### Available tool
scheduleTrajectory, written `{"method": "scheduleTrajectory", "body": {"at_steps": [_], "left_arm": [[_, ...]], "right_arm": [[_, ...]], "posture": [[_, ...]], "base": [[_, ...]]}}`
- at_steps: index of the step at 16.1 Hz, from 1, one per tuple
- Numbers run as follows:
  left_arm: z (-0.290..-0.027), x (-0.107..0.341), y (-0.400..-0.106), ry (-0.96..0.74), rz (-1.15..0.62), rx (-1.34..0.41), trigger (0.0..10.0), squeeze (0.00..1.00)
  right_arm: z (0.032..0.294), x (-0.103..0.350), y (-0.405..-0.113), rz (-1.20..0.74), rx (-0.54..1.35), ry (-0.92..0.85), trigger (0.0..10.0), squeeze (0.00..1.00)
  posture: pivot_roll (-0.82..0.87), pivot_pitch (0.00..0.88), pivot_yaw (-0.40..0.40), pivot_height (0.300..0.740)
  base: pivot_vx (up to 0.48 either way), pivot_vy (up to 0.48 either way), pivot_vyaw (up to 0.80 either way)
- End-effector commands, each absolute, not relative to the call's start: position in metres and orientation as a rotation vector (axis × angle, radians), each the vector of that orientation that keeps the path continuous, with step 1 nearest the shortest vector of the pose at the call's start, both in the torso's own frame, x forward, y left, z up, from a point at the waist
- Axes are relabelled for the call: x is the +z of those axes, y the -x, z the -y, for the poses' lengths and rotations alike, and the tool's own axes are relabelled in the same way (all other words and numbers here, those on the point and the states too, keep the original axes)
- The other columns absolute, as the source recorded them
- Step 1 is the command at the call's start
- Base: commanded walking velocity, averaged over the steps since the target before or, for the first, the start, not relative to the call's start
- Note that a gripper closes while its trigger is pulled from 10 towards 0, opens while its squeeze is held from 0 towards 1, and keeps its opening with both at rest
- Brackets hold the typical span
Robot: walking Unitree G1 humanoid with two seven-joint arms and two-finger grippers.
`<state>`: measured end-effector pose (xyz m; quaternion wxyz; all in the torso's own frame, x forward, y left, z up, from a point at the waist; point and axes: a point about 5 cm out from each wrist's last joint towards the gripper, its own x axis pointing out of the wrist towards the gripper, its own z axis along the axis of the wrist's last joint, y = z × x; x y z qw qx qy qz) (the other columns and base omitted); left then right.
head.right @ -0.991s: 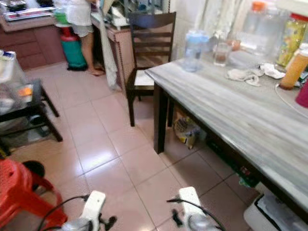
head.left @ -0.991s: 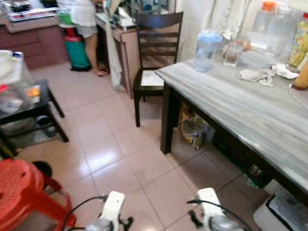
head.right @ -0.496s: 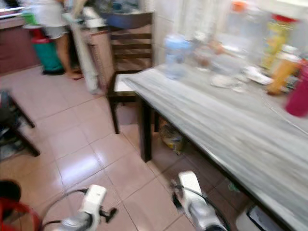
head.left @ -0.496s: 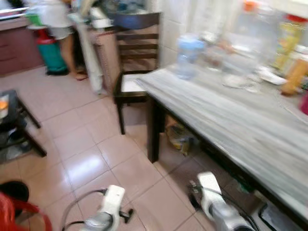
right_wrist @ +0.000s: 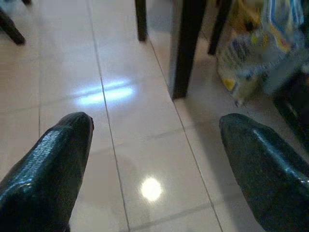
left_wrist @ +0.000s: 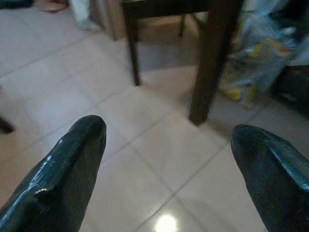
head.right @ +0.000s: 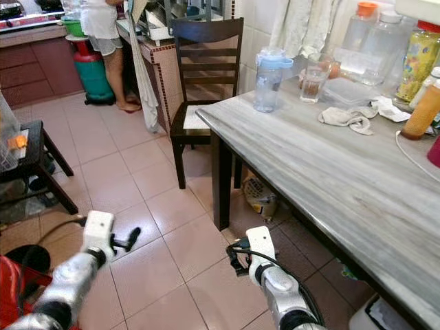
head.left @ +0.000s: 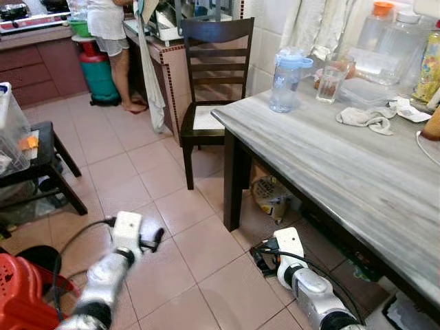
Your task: Setting the table
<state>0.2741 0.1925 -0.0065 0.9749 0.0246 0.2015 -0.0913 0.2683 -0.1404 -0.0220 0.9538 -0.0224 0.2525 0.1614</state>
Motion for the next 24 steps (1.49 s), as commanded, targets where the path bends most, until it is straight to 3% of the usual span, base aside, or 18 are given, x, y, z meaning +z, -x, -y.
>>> {"method": "scheduleTrajectory", "body": {"at_steps": [1, 6, 9, 13, 17, 24], "left_arm": [[-0.192, -0.004, -0.274, -0.051, -0.364, -0.177, 10.0, 0.00], [-0.185, 0.037, -0.277, -0.065, -0.087, -0.207, 10.0, 0.00], [-0.198, 0.065, -0.258, -0.067, 0.005, -0.192, 10.0, 0.00], [-0.212, 0.071, -0.221, -0.106, 0.026, -0.110, 10.0, 0.00], [-0.206, 0.092, -0.219, -0.146, 0.110, -0.052, 10.0, 0.00], [-0.195, 0.095, -0.222, -0.137, 0.050, -0.111, 10.0, 0.00]], "right_arm": [[0.139, -0.011, -0.277, -0.442, 0.349, 0.066, 10.0, 0.00], [0.156, 0.038, -0.300, -0.177, 0.273, 0.079, 10.0, 0.00], [0.177, 0.080, -0.281, -0.001, 0.172, 0.165, 10.0, 0.00], [0.186, 0.101, -0.250, 0.067, 0.105, 0.184, 10.0, 0.00], [0.185, 0.099, -0.235, 0.004, 0.030, 0.143, 10.0, 0.00], [0.174, 0.101, -0.224, -0.050, 0.035, 0.138, 10.0, 0.00]], "posture": [[-0.19, 0.000, 0.018, 0.740], [-0.20, 0.000, 0.031, 0.740], [-0.22, 0.000, 0.060, 0.740], [-0.22, 0.000, 0.050, 0.740], [-0.20, 0.007, 0.027, 0.740], [-0.22, 0.093, 0.035, 0.740]], "base": [[0.000, 0.000, 0.00], [0.000, 0.000, 0.00], [0.000, 0.000, 0.00], [0.000, 0.000, 0.00], [0.000, 0.000, 0.00], [0.000, 0.000, -0.19]]}}
